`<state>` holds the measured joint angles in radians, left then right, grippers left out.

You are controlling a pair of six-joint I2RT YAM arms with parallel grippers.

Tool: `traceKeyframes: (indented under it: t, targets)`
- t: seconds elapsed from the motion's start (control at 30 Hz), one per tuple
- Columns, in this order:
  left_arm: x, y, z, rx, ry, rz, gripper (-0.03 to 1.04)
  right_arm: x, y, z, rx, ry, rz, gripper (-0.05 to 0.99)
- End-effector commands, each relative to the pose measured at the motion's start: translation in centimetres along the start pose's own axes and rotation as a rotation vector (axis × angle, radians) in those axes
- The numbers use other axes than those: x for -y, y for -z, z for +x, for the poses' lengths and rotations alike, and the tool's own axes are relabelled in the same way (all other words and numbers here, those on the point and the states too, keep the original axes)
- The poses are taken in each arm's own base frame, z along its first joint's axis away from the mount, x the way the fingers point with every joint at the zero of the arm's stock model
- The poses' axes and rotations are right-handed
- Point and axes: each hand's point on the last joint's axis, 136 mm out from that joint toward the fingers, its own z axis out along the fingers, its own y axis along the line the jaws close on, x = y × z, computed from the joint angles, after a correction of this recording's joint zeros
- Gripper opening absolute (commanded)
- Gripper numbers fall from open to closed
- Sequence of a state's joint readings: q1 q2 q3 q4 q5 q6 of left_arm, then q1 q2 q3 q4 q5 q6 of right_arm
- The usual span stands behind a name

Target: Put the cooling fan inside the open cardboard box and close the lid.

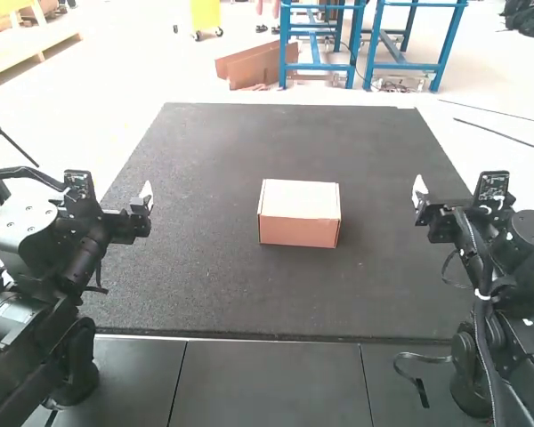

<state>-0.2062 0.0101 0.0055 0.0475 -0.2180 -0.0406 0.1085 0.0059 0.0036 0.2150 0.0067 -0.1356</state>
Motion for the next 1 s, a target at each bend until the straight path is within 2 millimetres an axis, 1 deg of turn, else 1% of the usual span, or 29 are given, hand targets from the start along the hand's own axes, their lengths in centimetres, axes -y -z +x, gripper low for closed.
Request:
traceKeyframes:
  t: [0.0,0.1,0.2,0.3,0.43,0.53,0.7,0.97]
  targets:
    - [-1.0,0.0,0.5,-0.009,0.007,-0.043,0.95,0.8,0.0,0.5,-0.016,0.016,0.036,0.91]
    - [-2.1,0.0,0.6,-0.016,0.004,-0.090,0.95,0.9,0.1,0.7,-0.027,0.010,0.042,0.91]
    - [-3.5,0.1,0.6,-0.017,-0.001,-0.146,0.95,0.6,0.1,1.9,-0.073,0.002,0.029,0.91]
    - [-4.4,0.1,0.5,-0.013,-0.012,-0.181,0.95,0.6,0.1,2.5,-0.096,-0.025,0.029,0.91]
    - [-4.6,0.2,0.5,-0.011,-0.006,-0.189,0.95,1.2,0.2,2.8,-0.108,-0.066,0.066,0.91]
    - [-4.6,0.2,0.6,-0.013,0.003,-0.192,0.95,1.2,0.3,3.3,-0.130,-0.112,0.071,0.91]
    - [-4.4,0.1,0.8,-0.022,0.000,-0.182,0.95,1.3,0.5,4.5,-0.176,-0.107,0.079,0.91]
    - [-4.4,0.1,1.2,-0.042,-0.019,-0.181,0.95,1.6,0.6,4.9,-0.191,-0.102,0.097,0.91]
